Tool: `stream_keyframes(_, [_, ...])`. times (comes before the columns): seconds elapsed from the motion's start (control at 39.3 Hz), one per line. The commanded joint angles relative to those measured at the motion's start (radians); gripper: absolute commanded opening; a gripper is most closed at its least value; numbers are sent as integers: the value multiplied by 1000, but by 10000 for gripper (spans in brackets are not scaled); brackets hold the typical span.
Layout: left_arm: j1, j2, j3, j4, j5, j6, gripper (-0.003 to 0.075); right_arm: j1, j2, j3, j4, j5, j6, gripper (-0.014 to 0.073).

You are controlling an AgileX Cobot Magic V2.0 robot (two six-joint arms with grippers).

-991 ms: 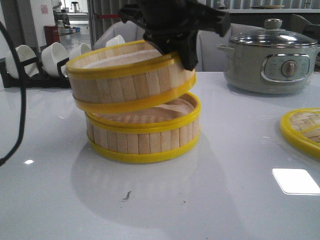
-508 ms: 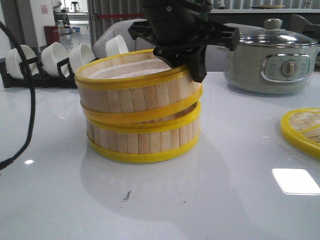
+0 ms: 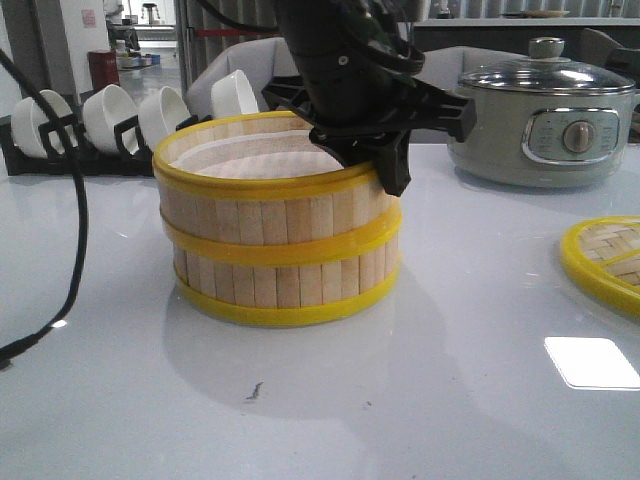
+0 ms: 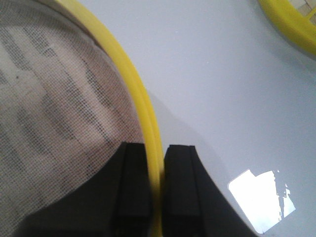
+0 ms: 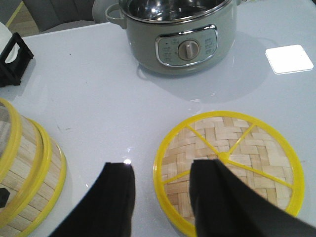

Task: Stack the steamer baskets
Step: 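Move the held basket over the centre basket and lower it on top, then open the left gripper and raise it away from the stacked baskets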

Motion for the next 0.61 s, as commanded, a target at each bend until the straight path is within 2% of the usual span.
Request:
stream_keyframes(0.0, [-6, -66, -38, 7, -66, 4, 86, -1, -7, -38, 10, -75, -10, 392])
stream_keyframes(0.58, [-4, -66, -38, 9, -90, 4, 90, -1, -7, -38, 10, -75, -10, 392])
